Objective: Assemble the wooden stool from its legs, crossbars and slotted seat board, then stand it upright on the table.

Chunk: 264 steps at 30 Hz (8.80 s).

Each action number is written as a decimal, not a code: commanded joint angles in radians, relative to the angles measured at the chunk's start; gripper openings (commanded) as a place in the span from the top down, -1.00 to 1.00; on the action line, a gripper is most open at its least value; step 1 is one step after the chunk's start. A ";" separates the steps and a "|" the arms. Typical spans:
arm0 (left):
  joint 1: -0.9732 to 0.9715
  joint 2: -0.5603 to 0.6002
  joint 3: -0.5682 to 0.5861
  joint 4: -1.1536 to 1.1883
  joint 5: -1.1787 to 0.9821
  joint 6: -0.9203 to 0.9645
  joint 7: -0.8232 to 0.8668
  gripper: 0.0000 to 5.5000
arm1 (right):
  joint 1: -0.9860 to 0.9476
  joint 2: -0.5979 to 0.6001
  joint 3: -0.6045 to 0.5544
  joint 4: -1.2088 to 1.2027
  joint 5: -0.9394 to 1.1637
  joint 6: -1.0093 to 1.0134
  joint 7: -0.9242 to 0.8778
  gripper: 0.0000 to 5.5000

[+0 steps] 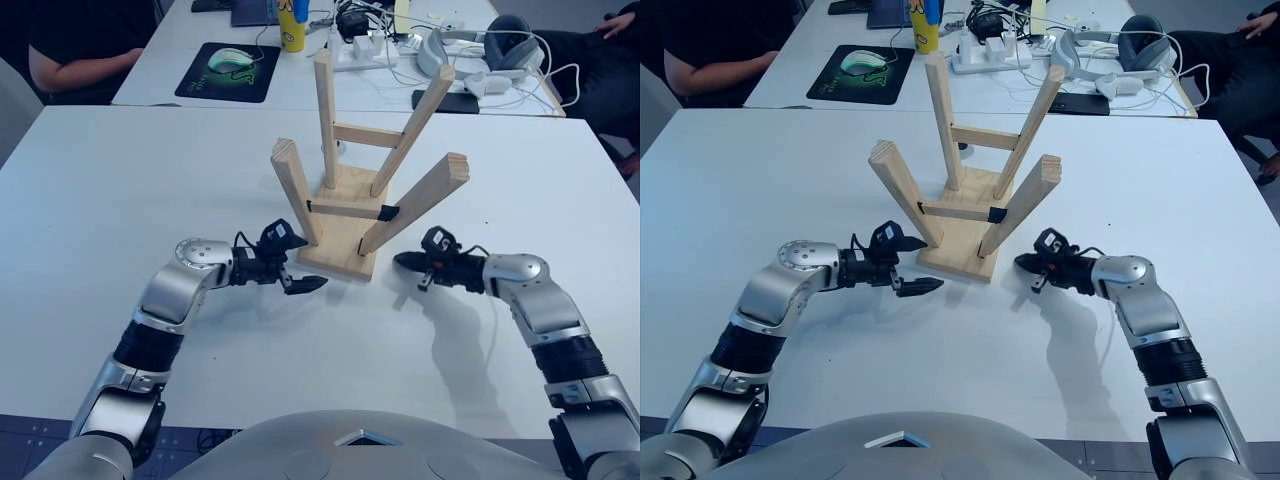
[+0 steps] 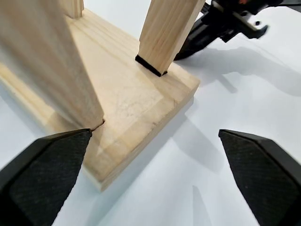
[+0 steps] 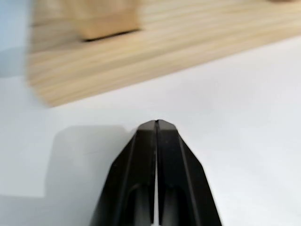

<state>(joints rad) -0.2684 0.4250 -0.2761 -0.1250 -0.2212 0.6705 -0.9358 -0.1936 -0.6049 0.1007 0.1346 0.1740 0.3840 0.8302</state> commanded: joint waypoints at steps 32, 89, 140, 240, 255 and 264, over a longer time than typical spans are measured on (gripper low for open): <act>0.019 0.270 0.096 -0.036 -0.095 0.042 -0.030 -0.82 | 0.030 0.149 -0.124 -0.090 0.030 0.053 -0.290 1.00; -0.336 -0.025 0.413 -0.267 -0.528 0.227 0.318 0.99 | -0.022 0.208 -0.325 -0.101 0.052 -0.186 -0.448 1.00; -0.350 0.026 0.190 -0.096 -0.380 0.132 0.243 0.99 | -0.603 0.039 -0.643 -0.482 1.012 0.335 -0.673 1.00; -0.155 -0.097 0.181 -0.316 -0.501 0.210 0.493 0.99 | -0.617 -0.054 -0.439 -0.354 1.282 0.228 -0.724 1.00; -0.178 -0.057 0.182 -0.205 -0.384 0.116 0.520 0.99 | -0.515 -0.055 -0.397 -0.391 1.017 0.240 -0.678 1.00; -0.198 -0.128 0.138 -0.189 -0.354 0.130 0.568 0.99 | -0.422 0.016 -0.408 -0.471 0.918 0.229 -0.696 1.00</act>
<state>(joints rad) -0.5120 0.3060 -0.0954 -0.3583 -0.6049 0.7310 -0.3917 -0.6024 -0.6036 -0.2666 -0.3194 1.0665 0.6131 0.1464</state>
